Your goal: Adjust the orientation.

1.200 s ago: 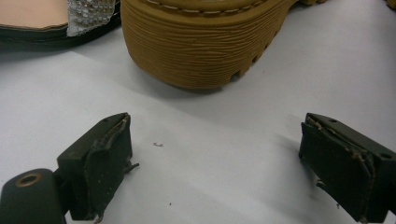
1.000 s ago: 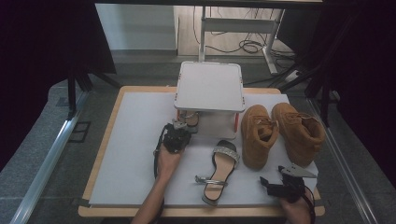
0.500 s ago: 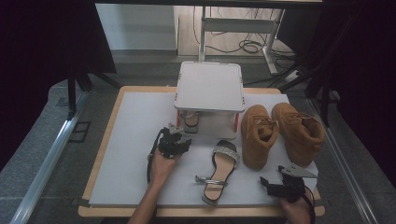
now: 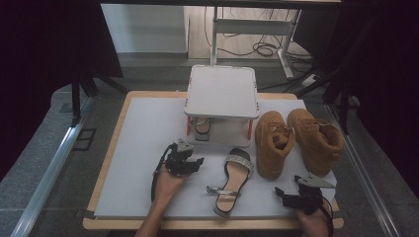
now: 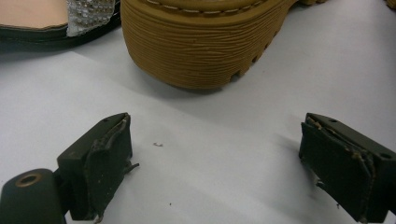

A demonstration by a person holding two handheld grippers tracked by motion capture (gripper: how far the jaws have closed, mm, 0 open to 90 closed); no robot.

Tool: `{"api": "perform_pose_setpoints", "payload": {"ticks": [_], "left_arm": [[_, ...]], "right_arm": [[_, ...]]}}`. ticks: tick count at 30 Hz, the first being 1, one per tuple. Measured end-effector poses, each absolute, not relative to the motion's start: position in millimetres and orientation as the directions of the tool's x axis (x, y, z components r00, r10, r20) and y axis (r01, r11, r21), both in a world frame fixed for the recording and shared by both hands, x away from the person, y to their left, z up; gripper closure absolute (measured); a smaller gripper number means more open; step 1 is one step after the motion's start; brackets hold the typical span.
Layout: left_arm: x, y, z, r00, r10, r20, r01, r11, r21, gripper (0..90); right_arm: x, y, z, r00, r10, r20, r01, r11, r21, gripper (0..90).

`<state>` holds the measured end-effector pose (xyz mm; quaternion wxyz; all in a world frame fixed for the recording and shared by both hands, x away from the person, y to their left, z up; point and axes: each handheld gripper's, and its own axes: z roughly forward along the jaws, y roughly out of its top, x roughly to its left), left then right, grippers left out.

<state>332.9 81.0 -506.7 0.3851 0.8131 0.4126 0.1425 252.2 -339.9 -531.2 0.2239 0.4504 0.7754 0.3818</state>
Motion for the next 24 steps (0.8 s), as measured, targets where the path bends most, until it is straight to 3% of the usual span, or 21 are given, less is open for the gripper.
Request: {"api": "perform_pose_setpoints", "payload": {"ticks": [12, 20, 24], "left_arm": [[295.9, 91.2, -506.8, 0.647, 0.761, -0.047, 0.532, -0.407, 0.743, 65.5], [271.1, 94.8, -505.4, 0.669, 0.741, -0.051, 0.515, -0.414, 0.751, 89.3], [257.4, 92.7, -502.0, 0.693, 0.719, -0.060, 0.500, -0.419, 0.758, 89.6]], "right_arm": [[252.2, -339.9, -531.2, -0.494, 0.869, -0.004, 0.527, 0.303, 0.794, 9.8], [252.2, -339.9, -531.2, -0.494, 0.869, -0.004, 0.527, 0.304, 0.794, 9.8], [252.2, -339.9, -531.2, -0.494, 0.869, -0.004, 0.527, 0.303, 0.794, 9.8]]}}
